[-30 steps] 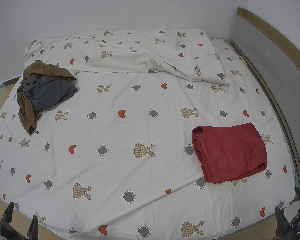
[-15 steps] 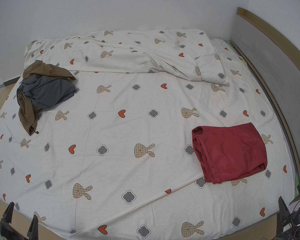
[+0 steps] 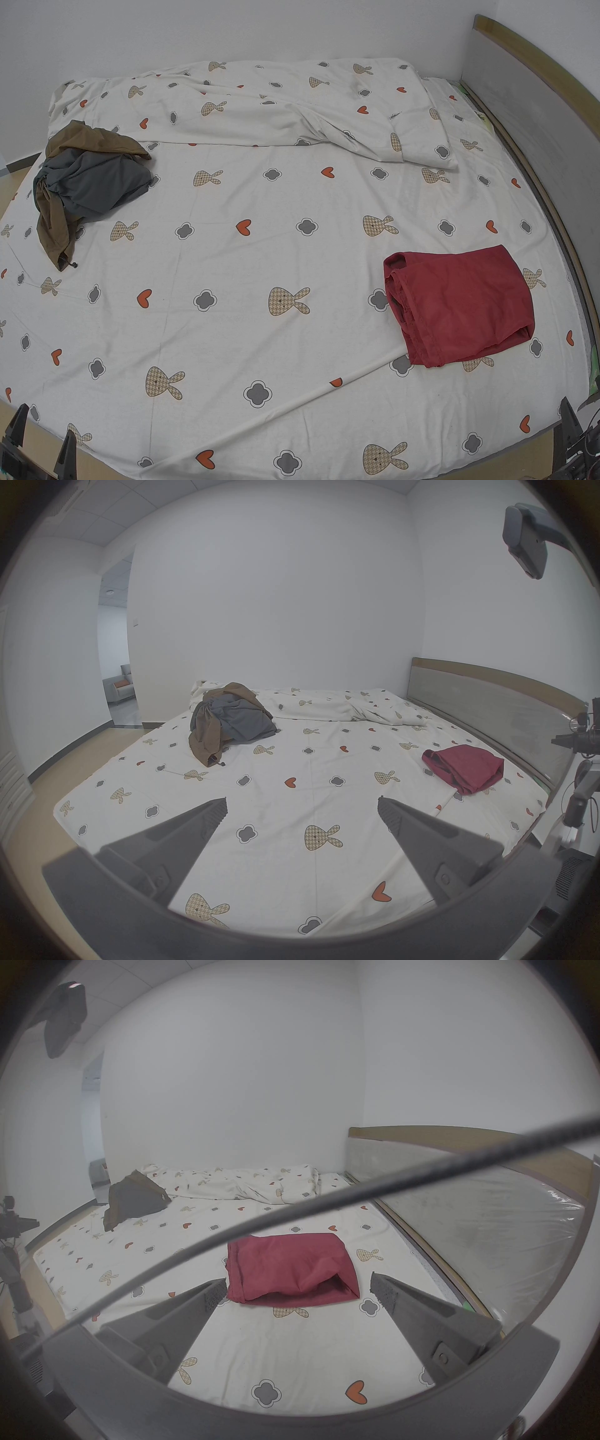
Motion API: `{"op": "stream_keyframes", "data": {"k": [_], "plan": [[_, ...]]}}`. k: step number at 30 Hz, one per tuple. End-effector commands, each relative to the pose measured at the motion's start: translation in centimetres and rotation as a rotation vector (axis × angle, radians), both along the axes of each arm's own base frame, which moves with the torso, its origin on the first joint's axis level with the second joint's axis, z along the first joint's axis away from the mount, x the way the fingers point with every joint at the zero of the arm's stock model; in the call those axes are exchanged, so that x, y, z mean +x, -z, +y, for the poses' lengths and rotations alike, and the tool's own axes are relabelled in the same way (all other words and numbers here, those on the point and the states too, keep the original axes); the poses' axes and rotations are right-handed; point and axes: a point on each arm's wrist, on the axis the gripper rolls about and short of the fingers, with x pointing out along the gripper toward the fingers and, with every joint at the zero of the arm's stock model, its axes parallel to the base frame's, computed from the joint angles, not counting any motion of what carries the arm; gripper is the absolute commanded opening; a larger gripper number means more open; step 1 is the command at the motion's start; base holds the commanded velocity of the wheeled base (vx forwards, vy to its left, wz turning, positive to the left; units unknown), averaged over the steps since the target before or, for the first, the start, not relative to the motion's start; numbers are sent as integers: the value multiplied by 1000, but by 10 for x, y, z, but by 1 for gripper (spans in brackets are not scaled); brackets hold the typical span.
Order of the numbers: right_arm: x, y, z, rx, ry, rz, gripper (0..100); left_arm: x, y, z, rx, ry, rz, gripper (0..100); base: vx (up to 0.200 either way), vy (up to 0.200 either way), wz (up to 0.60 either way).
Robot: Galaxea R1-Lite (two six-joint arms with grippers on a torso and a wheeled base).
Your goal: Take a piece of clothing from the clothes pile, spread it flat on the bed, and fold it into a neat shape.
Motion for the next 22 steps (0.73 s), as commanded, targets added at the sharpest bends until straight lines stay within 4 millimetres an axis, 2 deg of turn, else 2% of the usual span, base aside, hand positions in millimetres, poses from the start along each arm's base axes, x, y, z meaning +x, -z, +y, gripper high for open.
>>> {"op": "stream_keyframes", "data": {"k": [1, 22], "plan": [[-3, 6, 0, -1, -17, -35, 100, 0, 5, 0, 0, 0, 5, 100, 0, 0, 0], [-3, 6, 0, -1, -19, -35, 100, 0, 5, 0, 0, 0, 5, 100, 0, 0, 0]]}}
